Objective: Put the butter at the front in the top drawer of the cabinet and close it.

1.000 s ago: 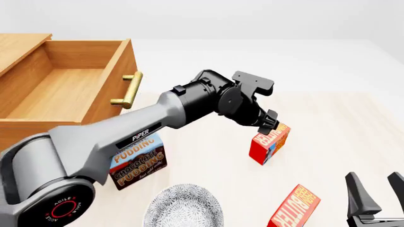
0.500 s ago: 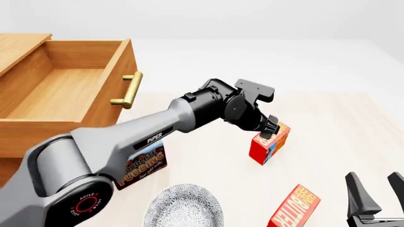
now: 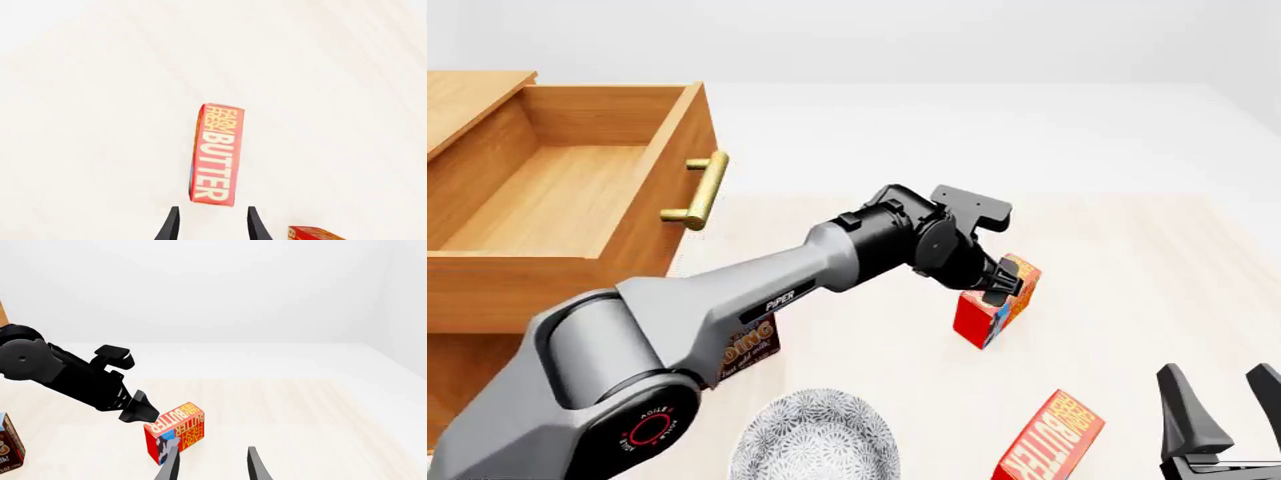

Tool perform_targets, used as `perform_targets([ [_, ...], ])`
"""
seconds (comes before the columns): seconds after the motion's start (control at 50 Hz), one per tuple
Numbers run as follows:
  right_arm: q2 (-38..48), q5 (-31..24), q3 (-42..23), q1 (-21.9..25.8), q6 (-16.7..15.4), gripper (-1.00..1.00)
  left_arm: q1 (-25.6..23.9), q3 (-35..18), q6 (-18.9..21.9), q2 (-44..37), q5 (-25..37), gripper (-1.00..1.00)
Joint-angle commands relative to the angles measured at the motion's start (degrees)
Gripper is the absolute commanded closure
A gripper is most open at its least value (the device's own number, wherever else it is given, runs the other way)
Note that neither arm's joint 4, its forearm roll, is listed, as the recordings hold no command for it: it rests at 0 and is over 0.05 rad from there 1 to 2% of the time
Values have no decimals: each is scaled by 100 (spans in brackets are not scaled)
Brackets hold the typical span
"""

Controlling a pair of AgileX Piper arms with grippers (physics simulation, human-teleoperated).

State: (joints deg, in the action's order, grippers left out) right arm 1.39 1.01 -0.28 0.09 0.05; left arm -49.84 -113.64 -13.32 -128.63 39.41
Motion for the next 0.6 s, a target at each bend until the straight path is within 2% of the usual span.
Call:
perform_targets([
  [0.02, -7, -1, 6, 0, -1, -100, -110, -123, -103, -223, -33, -100],
  [0.1, -12, -3, 6, -1, -1, -100, -122, -244, -94, -311, 1, -100],
  [0.42, -10, -2, 6, -1, 1, -100, -92, -44, -237, -371, -305, -100],
  [0.48, -9, -2, 6, 0, -2, -100, -68, -113, -232, -427, -260, -100],
  [0.54, -9, -2, 6, 0, -1, -100, 114, -482, -56, -654, 16, -100],
  [0.56, -8, -2, 6, 0, -1, -100, -25, -186, -217, -510, -215, -100],
  [0.6, -10, -2, 6, 0, 0, -100, 16, -213, -174, -531, -188, -100],
])
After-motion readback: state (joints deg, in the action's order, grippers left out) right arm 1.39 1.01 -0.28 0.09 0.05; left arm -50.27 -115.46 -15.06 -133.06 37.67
